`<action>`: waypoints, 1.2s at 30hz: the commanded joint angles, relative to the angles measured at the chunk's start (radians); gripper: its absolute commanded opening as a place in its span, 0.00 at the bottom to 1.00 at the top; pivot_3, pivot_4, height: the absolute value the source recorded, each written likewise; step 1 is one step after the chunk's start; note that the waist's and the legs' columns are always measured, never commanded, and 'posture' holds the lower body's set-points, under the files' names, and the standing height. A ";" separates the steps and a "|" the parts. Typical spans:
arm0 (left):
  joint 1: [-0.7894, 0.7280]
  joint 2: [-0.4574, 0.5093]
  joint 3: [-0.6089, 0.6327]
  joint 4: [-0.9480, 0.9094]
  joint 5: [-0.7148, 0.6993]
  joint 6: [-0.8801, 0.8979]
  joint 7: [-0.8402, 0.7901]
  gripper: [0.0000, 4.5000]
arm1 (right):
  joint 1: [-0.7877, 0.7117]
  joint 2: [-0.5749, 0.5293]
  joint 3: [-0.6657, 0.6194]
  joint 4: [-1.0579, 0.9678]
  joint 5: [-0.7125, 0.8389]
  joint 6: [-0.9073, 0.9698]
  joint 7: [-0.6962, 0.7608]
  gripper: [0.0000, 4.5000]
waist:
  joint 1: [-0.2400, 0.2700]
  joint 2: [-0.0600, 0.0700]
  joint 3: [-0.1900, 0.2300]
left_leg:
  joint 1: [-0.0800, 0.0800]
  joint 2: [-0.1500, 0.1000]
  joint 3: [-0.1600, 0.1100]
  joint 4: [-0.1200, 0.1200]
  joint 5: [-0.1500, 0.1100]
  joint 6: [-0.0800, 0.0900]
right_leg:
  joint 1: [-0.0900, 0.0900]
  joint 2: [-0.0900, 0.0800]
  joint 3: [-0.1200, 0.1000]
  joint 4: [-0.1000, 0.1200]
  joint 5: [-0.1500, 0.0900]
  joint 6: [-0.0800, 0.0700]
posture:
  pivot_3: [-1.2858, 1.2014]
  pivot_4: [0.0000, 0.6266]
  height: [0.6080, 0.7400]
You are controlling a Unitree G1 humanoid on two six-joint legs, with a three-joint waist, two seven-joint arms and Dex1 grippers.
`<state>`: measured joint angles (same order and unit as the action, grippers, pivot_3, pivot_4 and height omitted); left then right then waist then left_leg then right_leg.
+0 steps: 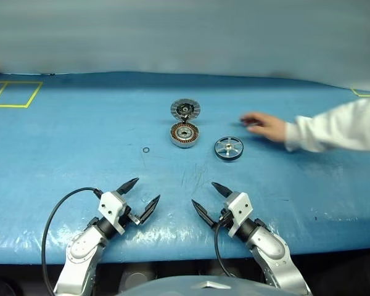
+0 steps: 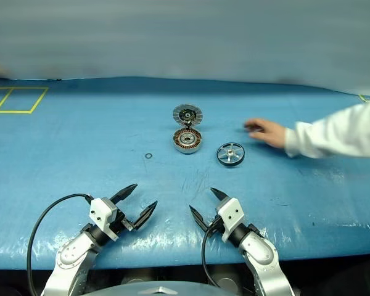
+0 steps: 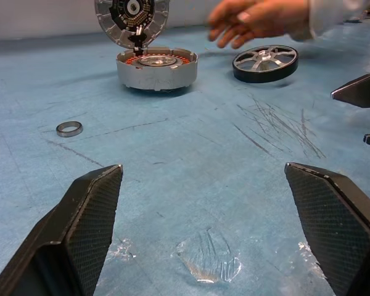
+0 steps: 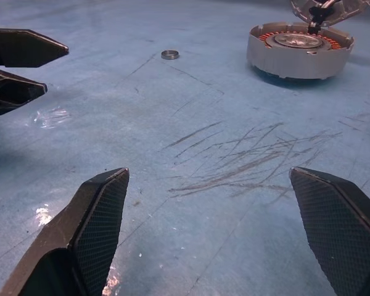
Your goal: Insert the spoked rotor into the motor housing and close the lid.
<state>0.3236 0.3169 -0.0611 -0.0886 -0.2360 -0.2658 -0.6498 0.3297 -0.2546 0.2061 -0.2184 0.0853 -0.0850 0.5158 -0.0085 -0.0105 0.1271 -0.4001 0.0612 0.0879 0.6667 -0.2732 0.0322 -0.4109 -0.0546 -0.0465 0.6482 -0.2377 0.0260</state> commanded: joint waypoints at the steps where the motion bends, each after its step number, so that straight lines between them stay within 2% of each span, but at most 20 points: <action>1: -0.012 0.004 -0.001 -0.009 -0.005 -0.011 -0.009 1.00 | -0.045 -0.029 -0.008 -0.130 0.006 0.123 -0.010 0.98 | -0.001 0.000 0.000 | 0.000 0.000 0.000 0.000 0.000 0.000 | 0.000 0.000 0.000 0.000 0.000 0.000 | 0.52 0.24 1.00; 4: -0.023 0.003 -0.004 -0.003 -0.006 -0.012 -0.017 1.00 | -0.136 -0.083 -0.010 -0.264 0.039 0.337 0.015 0.98 | -0.003 0.000 0.000 | 0.000 0.000 0.002 0.002 0.000 0.000 | -0.001 0.000 0.002 0.002 0.001 0.000 | 0.52 0.24 1.00; 7: -0.037 -0.003 -0.009 0.003 -0.004 -0.011 -0.017 1.00 | -0.315 -0.185 0.018 -0.339 0.035 0.639 0.065 0.98 | -0.003 0.000 0.000 | 0.002 0.000 0.002 0.004 0.000 0.001 | 0.000 0.000 0.002 0.004 0.001 0.000 | 0.52 0.24 1.00; 8: -0.041 -0.004 -0.010 0.005 -0.003 -0.011 -0.017 1.00 | -0.385 -0.218 0.032 -0.344 0.039 0.689 0.097 0.98 | -0.001 0.000 0.000 | 0.002 0.000 0.002 0.005 0.000 0.001 | 0.000 0.000 0.002 0.005 0.001 0.000 | 0.52 0.24 1.00; 12: -0.043 -0.007 -0.020 0.012 0.000 -0.013 -0.020 1.00 | -0.680 -0.303 0.142 -0.258 -0.009 0.889 0.169 0.98 | -0.002 0.000 0.000 | 0.001 0.000 0.002 0.009 0.000 0.001 | -0.002 -0.002 0.001 0.012 0.000 -0.003 | 0.52 0.24 1.00; 15: -0.049 -0.012 -0.021 0.021 0.001 -0.023 -0.017 1.00 | -0.882 -0.286 0.222 -0.110 -0.040 0.979 0.191 0.98 | -0.005 0.000 0.001 | 0.001 0.000 0.002 0.011 0.000 0.001 | -0.003 -0.001 0.001 0.014 0.000 -0.003 | 0.52 0.24 1.00; 19: -0.046 -0.021 -0.025 0.027 0.004 -0.040 -0.011 1.00 | -1.092 -0.232 0.330 0.145 -0.113 0.952 0.215 0.98 | -0.005 0.001 0.001 | 0.000 0.000 0.002 0.011 0.000 0.001 | -0.003 -0.001 0.001 0.014 0.000 -0.003 | 0.52 0.24 1.00; 24: -0.036 -0.034 -0.032 0.025 0.011 -0.052 0.001 1.00 | -1.242 -0.113 0.351 0.463 -0.164 0.828 0.191 0.98 | -0.005 0.001 0.001 | -0.001 0.000 0.004 0.011 -0.001 0.003 | -0.004 -0.002 0.001 0.013 0.002 -0.001 | 0.52 0.24 1.00; 27: -0.033 -0.042 -0.032 0.024 0.014 -0.058 0.007 1.00 | -1.287 -0.059 0.344 0.593 -0.190 0.759 0.183 0.98 | -0.006 0.001 0.001 | -0.002 0.000 0.005 0.011 -0.001 0.004 | -0.004 -0.002 0.001 0.013 0.004 0.003 | 0.52 0.24 1.00; 36: -0.020 -0.050 -0.039 0.005 0.023 -0.062 0.021 1.00 | -1.365 0.057 0.313 0.892 -0.229 0.621 0.177 0.98 | -0.015 0.003 0.002 | -0.002 0.001 0.006 0.011 -0.001 0.004 | -0.005 -0.002 0.001 0.013 0.004 0.003 | 0.52 0.24 1.00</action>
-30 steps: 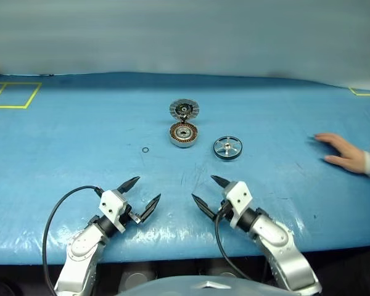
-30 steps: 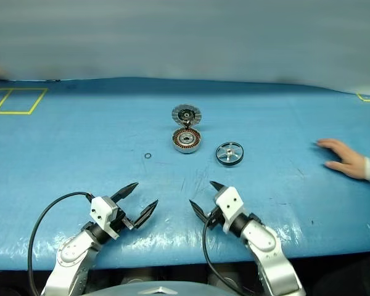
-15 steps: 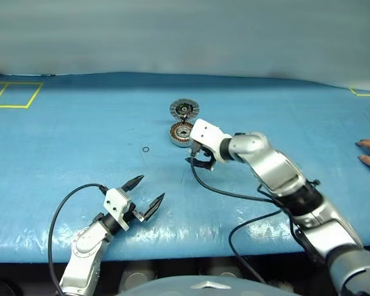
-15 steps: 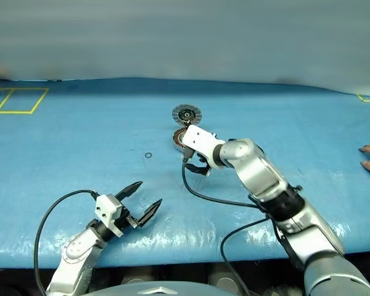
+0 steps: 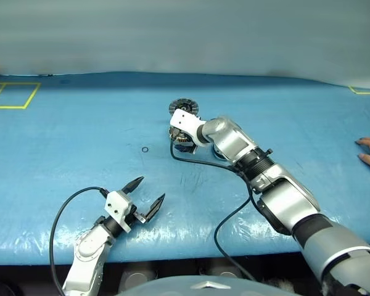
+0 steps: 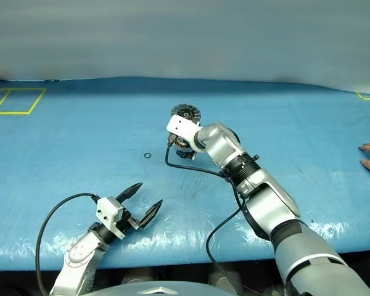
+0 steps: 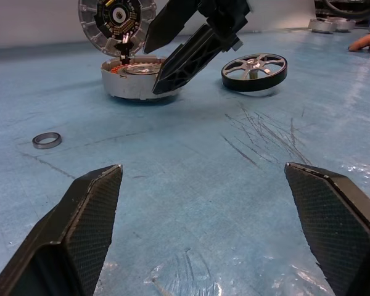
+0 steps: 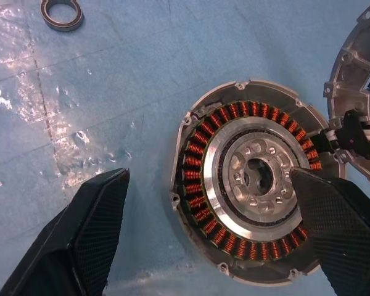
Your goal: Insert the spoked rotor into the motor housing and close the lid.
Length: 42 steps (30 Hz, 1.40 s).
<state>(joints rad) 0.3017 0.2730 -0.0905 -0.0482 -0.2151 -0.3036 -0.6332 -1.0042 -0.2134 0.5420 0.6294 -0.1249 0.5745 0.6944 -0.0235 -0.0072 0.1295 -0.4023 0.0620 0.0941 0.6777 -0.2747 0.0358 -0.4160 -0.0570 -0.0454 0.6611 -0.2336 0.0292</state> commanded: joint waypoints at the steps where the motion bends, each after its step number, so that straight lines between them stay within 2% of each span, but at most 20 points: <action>1: 0.001 -0.007 -0.010 -0.034 0.003 -0.025 0.005 1.00 | -0.032 0.022 -0.021 0.069 -0.025 -0.049 0.004 0.98 | -0.001 0.000 0.000 | 0.000 0.000 0.000 0.000 0.000 0.000 | 0.000 0.000 0.000 0.000 0.000 0.000 | 0.52 0.24 1.00; 8: 0.001 -0.009 -0.013 -0.035 0.003 -0.027 0.011 1.00 | 0.006 0.038 0.010 0.117 -0.056 -0.021 0.104 0.98 | -0.003 0.001 0.001 | 0.001 0.000 0.000 0.000 0.000 0.000 | 0.001 -0.001 0.000 0.000 0.000 0.000 | 0.52 0.24 1.00; 11: 0.003 -0.009 -0.014 -0.039 0.003 -0.025 0.014 1.00 | 0.042 0.039 0.030 0.093 -0.074 0.030 0.140 0.84 | -0.002 0.002 0.000 | 0.002 0.000 0.000 0.000 0.000 0.000 | 0.001 -0.002 -0.001 0.000 0.000 -0.001 | 0.52 0.24 1.00; 17: 0.010 -0.002 -0.015 -0.048 -0.001 -0.017 0.019 1.00 | 0.164 0.038 0.054 -0.088 -0.085 0.190 0.181 0.42 | -0.003 0.001 -0.009 | 0.003 0.000 -0.001 0.000 -0.001 0.000 | 0.003 -0.003 -0.003 0.000 -0.001 -0.001 | 0.52 0.24 1.00; 19: 0.010 0.001 -0.015 -0.051 -0.002 -0.014 0.020 1.00 | 0.206 0.032 0.059 -0.175 -0.085 0.251 0.182 0.40 | -0.004 0.001 -0.010 | 0.006 0.000 -0.001 0.000 -0.001 0.000 | 0.003 -0.004 -0.003 0.000 -0.004 -0.006 | 0.52 0.24 1.00; 25: 0.018 0.010 -0.010 -0.059 -0.009 -0.008 0.023 1.00 | 0.386 0.024 0.086 -0.533 -0.057 0.506 0.149 0.40 | -0.005 0.001 -0.019 | 0.008 0.001 -0.004 0.000 -0.002 -0.001 | 0.003 -0.006 -0.005 -0.001 -0.005 -0.008 | 0.52 0.24 1.00; 31: 0.031 0.021 0.002 -0.061 -0.021 -0.005 0.015 1.00 | 0.560 0.057 0.085 -0.872 -0.003 0.804 0.062 0.40 | -0.004 0.001 -0.022 | 0.008 0.002 -0.008 -0.001 -0.004 -0.004 | 0.003 -0.007 -0.008 -0.001 -0.008 -0.012 | 0.52 0.24 1.00; 37: 0.039 0.024 0.001 -0.072 -0.025 0.002 0.011 1.00 | 0.621 0.135 0.012 -0.995 0.045 0.940 -0.052 0.40 | -0.005 0.002 -0.021 | 0.007 0.004 -0.009 -0.002 -0.005 -0.005 | 0.002 -0.006 -0.009 -0.001 -0.010 -0.014 | 0.52 0.24 1.00; 42: 0.048 0.032 0.003 -0.070 -0.034 0.002 -0.006 1.00 | 0.650 0.212 -0.026 -1.059 0.063 0.959 -0.160 0.40 | -0.010 -0.001 -0.019 | 0.007 0.004 -0.009 -0.005 -0.005 -0.006 | 0.001 -0.006 -0.009 -0.002 -0.011 -0.014 | 0.52 0.24 1.00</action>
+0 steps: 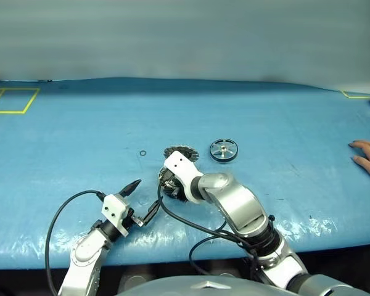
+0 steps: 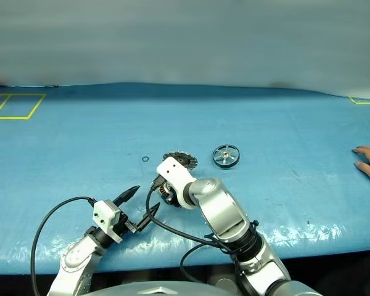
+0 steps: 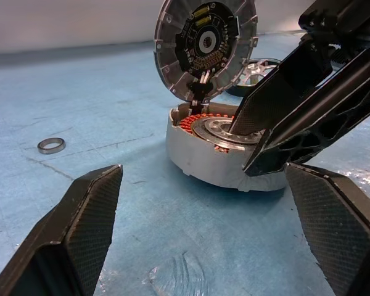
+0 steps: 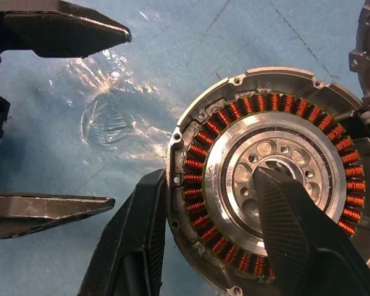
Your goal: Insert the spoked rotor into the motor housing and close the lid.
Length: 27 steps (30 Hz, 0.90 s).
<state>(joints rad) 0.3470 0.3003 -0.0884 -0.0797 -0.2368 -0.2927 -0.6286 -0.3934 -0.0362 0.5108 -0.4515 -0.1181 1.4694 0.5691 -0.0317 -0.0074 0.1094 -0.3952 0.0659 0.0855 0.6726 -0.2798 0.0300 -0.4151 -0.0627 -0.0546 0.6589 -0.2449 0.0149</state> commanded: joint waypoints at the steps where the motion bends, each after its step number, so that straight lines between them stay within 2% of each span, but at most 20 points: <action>1: 0.003 0.005 0.001 -0.038 -0.013 -0.008 -0.011 1.00 | 0.039 0.046 -0.005 0.017 0.060 0.068 -0.054 0.40 | -0.003 -0.002 0.001 | 0.000 0.000 0.000 -0.001 0.000 0.000 | 0.000 0.000 0.000 0.000 0.000 0.000 | 0.52 0.24 1.00; 5: 0.001 0.006 0.000 -0.037 -0.012 -0.008 -0.015 1.00 | 0.021 0.093 -0.045 -0.022 0.084 0.099 -0.108 0.40 | -0.005 -0.003 0.002 | 0.000 0.000 0.000 -0.006 0.001 -0.001 | -0.002 0.001 0.000 -0.001 -0.001 -0.001 | 0.52 0.24 1.00; 6: -0.001 0.007 0.001 -0.036 -0.013 -0.007 -0.017 1.00 | 0.011 0.111 -0.059 -0.038 0.086 0.111 -0.125 0.57 | -0.005 -0.004 0.002 | 0.000 0.000 0.000 -0.007 0.001 -0.001 | -0.002 0.001 0.000 -0.001 -0.002 -0.001 | 0.52 0.24 1.00; 9: -0.008 0.009 0.002 -0.031 -0.015 -0.005 -0.022 1.00 | -0.020 0.149 -0.086 -0.088 0.097 0.141 -0.172 0.76 | -0.004 -0.001 0.007 | -0.004 -0.001 0.000 -0.008 0.001 -0.002 | -0.005 0.001 0.000 -0.001 -0.002 -0.001 | 0.52 0.24 1.00; 12: -0.011 0.010 0.002 -0.026 -0.018 -0.005 -0.026 1.00 | -0.037 0.168 -0.098 -0.135 0.126 0.145 -0.202 0.98 | -0.004 -0.001 0.007 | -0.014 -0.003 0.000 -0.009 0.003 -0.004 | -0.012 0.004 0.000 0.001 0.002 0.006 | 0.52 0.24 1.00; 21: -0.012 0.015 0.001 -0.028 -0.026 0.003 -0.041 1.00 | -0.067 0.166 -0.197 -0.293 0.299 0.145 -0.225 0.98 | -0.005 -0.002 0.015 | -0.017 -0.004 -0.002 -0.009 0.003 -0.004 | -0.014 0.005 -0.001 0.000 0.003 0.008 | 0.52 0.24 1.00; 27: -0.012 0.030 0.002 -0.036 -0.035 0.024 -0.059 1.00 | -0.005 0.012 -0.312 -0.382 0.532 0.145 -0.165 0.98 | -0.004 -0.003 0.016 | -0.017 -0.004 -0.002 -0.009 0.003 -0.004 | -0.013 0.005 -0.001 0.000 0.003 0.008 | 0.52 0.24 1.00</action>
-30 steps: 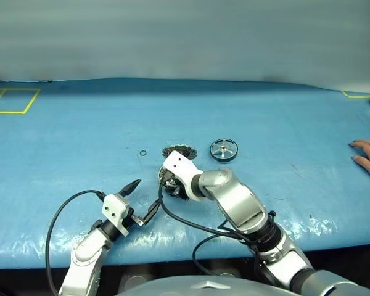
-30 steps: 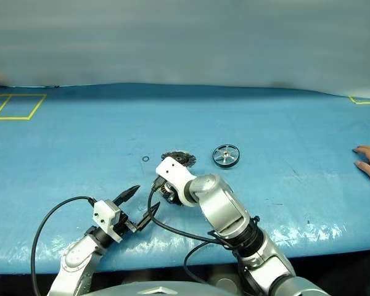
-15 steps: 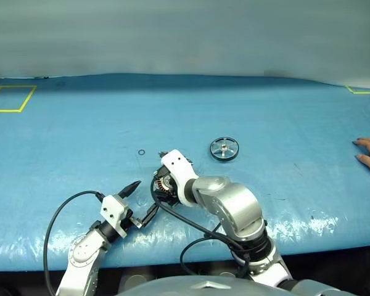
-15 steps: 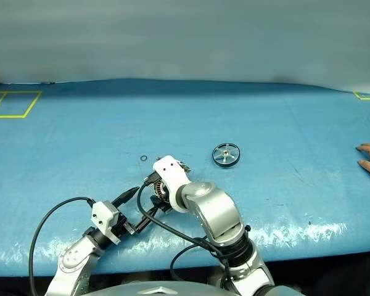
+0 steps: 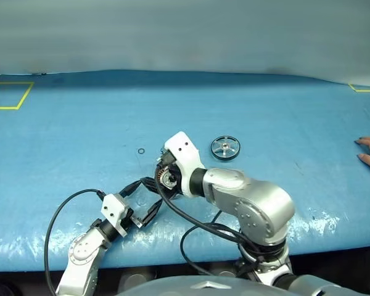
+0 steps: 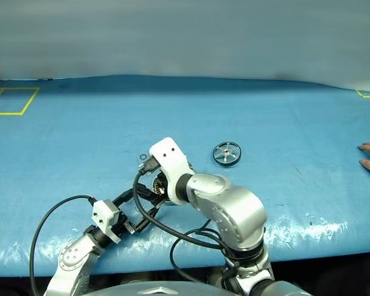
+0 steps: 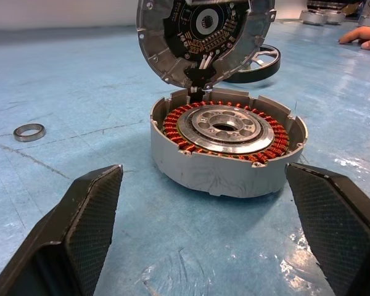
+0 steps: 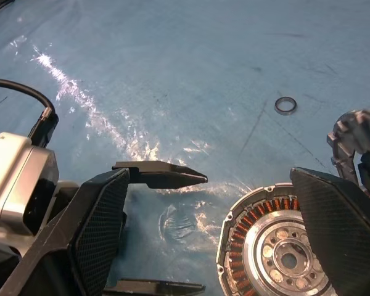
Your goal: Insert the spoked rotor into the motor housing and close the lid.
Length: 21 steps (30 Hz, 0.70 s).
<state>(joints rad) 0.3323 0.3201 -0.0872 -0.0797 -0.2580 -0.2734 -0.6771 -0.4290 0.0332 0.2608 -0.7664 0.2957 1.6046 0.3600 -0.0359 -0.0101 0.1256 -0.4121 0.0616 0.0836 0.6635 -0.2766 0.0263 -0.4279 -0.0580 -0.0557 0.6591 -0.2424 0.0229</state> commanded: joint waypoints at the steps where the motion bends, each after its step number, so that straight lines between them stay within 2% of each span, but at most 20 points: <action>1: 0.003 0.012 0.001 -0.038 -0.016 0.009 -0.014 1.00 | 0.051 -0.100 -0.088 -0.087 0.161 0.010 0.077 0.98 | 0.001 -0.001 0.001 | 0.000 0.000 0.000 0.000 0.000 0.000 | 0.000 0.000 0.000 0.000 0.000 0.000 | 0.52 0.24 1.00; 3: 0.004 0.015 0.004 -0.043 -0.021 0.015 -0.020 1.00 | 0.096 -0.184 -0.124 -0.133 0.219 0.010 0.135 0.98 | 0.001 -0.001 0.001 | 0.000 -0.001 0.000 0.000 0.000 0.000 | 0.000 0.000 0.000 0.000 0.000 0.000 | 0.52 0.24 1.00; 4: 0.004 0.017 0.006 -0.046 -0.025 0.019 -0.021 1.00 | 0.150 -0.227 -0.134 -0.154 0.226 -0.063 0.157 0.98 | 0.001 -0.001 0.001 | 0.000 -0.001 0.000 0.000 0.000 0.000 | 0.001 0.000 0.000 0.000 0.000 0.000 | 0.52 0.24 1.00; 8: 0.002 0.024 0.016 -0.054 -0.031 0.032 -0.022 1.00 | 0.424 -0.387 -0.119 -0.100 0.100 -0.610 0.231 0.98 | 0.007 -0.002 0.001 | 0.000 -0.002 -0.004 0.000 0.000 0.000 | 0.002 0.002 0.001 0.000 -0.004 0.004 | 0.52 0.24 1.00; 10: 0.001 0.031 0.028 -0.060 -0.037 0.042 -0.020 1.00 | 0.539 -0.355 -0.166 -0.010 0.082 -0.825 0.242 0.98 | 0.006 -0.003 0.001 | 0.001 -0.002 -0.003 0.000 0.000 0.000 | 0.002 0.003 0.004 0.001 -0.005 0.005 | 0.52 0.24 1.00; 12: 0.003 0.040 0.049 -0.074 -0.055 0.079 -0.010 1.00 | 0.612 -0.344 -0.167 0.109 -0.008 -1.037 0.200 0.98 | 0.006 -0.003 0.001 | 0.002 -0.001 -0.003 0.001 0.000 0.000 | 0.004 0.005 0.004 0.000 -0.007 0.009 | 0.52 0.24 1.00; 18: -0.016 0.068 0.151 -0.101 -0.120 0.206 0.040 1.00 | 0.712 -0.321 -0.096 0.343 -0.174 -1.409 0.134 0.98 | 0.012 -0.003 0.002 | 0.004 0.000 0.000 0.004 0.001 0.000 | 0.005 0.005 0.008 0.002 -0.007 0.010 | 0.52 0.24 1.00; 21: -0.061 0.063 0.186 -0.106 -0.114 0.242 0.089 1.00 | 0.727 -0.304 -0.060 0.437 -0.286 -1.592 0.056 0.98 | 0.019 -0.004 0.002 | 0.004 0.000 0.001 0.003 0.001 0.000 | 0.005 0.005 0.009 0.002 -0.007 0.010 | 0.52 0.24 1.00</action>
<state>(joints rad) 0.2908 0.3828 0.0754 -0.1320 -0.3572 -0.0437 -0.6133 0.2995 -0.2790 0.1893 -0.3432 0.0604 0.1196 0.4551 -0.0167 -0.0140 0.1274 -0.4077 0.0615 0.0844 0.6673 -0.2757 0.0267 -0.4234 -0.0530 -0.0471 0.6611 -0.2489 0.0326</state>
